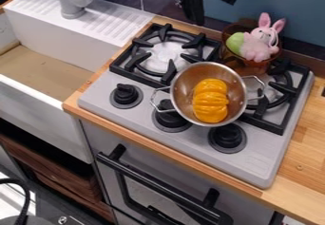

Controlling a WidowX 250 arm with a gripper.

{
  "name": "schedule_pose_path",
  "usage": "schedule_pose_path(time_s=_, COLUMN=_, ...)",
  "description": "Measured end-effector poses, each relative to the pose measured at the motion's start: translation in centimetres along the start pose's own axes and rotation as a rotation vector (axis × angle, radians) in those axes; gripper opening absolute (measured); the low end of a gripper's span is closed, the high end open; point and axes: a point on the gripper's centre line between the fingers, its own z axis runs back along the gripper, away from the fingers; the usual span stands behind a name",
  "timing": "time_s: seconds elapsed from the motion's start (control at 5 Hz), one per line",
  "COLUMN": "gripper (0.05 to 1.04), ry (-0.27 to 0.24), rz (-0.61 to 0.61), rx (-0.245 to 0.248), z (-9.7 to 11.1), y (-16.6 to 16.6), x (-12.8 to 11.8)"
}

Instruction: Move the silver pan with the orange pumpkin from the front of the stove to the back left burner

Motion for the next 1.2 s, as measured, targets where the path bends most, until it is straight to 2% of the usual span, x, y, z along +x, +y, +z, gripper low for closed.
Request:
schedule_pose_path(time_s=0.2, gripper=0.994, ry=0.012, rz=-0.023, rx=0.028, z=-1.1, y=0.6, x=-0.2)
schedule_pose_path(time_s=0.4, gripper=0.994, ry=-0.005, rz=-0.194, rx=-0.013, z=-2.2, y=1.5, x=0.7)
schedule_pose_path(time_s=0.6, gripper=0.994, ry=-0.056, rz=-0.342, rx=-0.106, z=0.1, y=2.0, x=2.0)
schedule_pose_path(time_s=0.8, gripper=0.995, ry=-0.032, rz=-0.589, rx=-0.133, z=0.5, y=2.4, x=2.8)
schedule_pose_path(time_s=1.0, gripper=0.995, ry=0.04, rz=-0.85, rx=-0.026, z=0.2, y=2.2, x=3.3)
schedule_pose_path(time_s=1.2, gripper=0.994, ry=0.115, rz=-1.101, rx=-0.019, z=-0.5, y=1.9, x=2.8)
